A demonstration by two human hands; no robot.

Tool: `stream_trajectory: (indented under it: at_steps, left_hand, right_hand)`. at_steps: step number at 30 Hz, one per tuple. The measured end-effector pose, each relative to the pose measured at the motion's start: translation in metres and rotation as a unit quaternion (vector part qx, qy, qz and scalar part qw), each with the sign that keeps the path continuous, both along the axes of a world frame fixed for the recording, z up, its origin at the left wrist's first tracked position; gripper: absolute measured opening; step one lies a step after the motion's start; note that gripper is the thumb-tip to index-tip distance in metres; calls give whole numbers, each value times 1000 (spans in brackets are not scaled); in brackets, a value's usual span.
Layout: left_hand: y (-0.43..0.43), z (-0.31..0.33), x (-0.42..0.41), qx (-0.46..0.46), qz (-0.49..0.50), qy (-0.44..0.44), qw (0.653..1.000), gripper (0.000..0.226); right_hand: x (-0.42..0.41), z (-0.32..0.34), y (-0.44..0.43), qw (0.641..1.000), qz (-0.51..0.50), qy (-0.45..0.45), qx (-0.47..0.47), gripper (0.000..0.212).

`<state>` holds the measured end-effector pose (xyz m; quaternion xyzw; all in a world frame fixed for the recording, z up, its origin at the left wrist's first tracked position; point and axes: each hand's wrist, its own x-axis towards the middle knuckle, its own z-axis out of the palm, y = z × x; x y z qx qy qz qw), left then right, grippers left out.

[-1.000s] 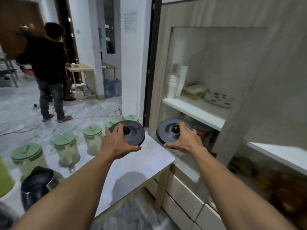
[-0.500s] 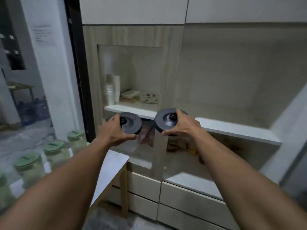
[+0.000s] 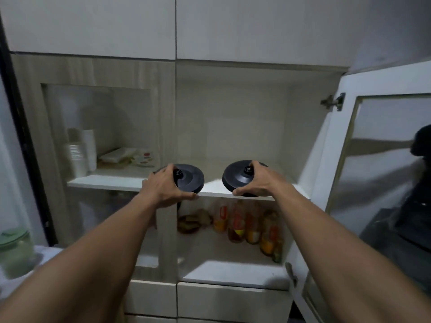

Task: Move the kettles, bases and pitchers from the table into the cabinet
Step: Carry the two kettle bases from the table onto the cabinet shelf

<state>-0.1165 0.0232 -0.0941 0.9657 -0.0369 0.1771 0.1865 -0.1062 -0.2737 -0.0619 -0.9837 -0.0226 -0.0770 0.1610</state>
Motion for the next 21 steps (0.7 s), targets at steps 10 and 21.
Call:
stream_trajectory:
  at_steps: [10, 21]
  left_hand:
    - [-91, 22, 61, 0, -27, -23, 999, 100]
    - [-134, 20, 153, 0, -37, -10, 999, 104]
  right_hand:
    - [45, 10, -79, 1000, -25, -15, 6, 119]
    - [130, 1, -111, 999, -40, -10, 23, 118]
